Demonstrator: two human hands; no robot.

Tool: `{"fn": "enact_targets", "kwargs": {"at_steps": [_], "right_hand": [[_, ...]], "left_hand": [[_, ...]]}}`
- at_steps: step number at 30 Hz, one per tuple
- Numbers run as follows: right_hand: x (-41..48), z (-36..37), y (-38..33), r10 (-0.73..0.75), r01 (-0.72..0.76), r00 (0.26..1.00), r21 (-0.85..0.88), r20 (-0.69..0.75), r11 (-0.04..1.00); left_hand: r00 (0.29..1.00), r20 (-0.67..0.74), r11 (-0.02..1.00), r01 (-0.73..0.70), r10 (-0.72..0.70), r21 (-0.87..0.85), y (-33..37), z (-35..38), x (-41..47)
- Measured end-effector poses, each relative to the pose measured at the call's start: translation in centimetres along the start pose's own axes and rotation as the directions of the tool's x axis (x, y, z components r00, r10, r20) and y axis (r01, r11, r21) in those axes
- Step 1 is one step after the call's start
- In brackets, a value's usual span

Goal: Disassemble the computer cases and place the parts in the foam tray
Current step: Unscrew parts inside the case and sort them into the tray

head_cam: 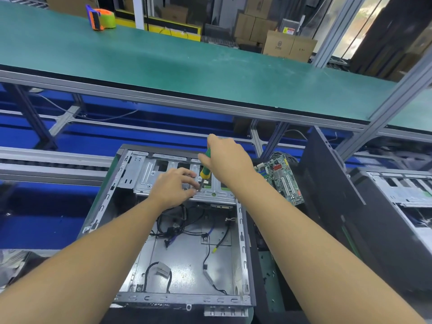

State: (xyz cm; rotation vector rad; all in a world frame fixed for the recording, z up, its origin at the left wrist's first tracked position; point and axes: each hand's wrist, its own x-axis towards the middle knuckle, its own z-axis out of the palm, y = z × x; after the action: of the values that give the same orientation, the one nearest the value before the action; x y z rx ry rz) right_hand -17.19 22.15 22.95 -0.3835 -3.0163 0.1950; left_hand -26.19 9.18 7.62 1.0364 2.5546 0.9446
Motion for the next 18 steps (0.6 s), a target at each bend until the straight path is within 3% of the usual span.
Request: {"fn": "enact_targets", "kwargs": {"at_steps": [2,6,13,16,18], "right_hand": [[0.3,-0.3,0.0,-0.006,0.007,0.999,-0.022,0.047,1.0],[0.9,-0.9,0.1,-0.093,0.068,0.983,0.158,0.161,0.985],[1.0,-2.3,0.2,-0.291,0.253,0.905,0.157,0.311,0.955],[1.3,-2.4,0.2,-0.221,0.189,0.919,0.127,0.327,0.974],[1.2,-2.0,0.2,-0.114,0.094,0.957,0.087,0.265,0.992]], "left_hand": [[1.0,0.001,1.0,0.004,-0.004,-0.006,0.0,0.0,0.0],[1.0,0.007,1.0,0.004,-0.004,0.006,0.1,0.0,0.0],[1.0,0.008,1.0,-0.005,0.005,0.01,0.1,-0.1,-0.1],[1.0,0.021,1.0,-0.005,0.005,0.024,0.2,-0.2,0.0],[1.0,0.025,0.999,-0.015,0.014,0.039,0.2,-0.2,0.0]]}}
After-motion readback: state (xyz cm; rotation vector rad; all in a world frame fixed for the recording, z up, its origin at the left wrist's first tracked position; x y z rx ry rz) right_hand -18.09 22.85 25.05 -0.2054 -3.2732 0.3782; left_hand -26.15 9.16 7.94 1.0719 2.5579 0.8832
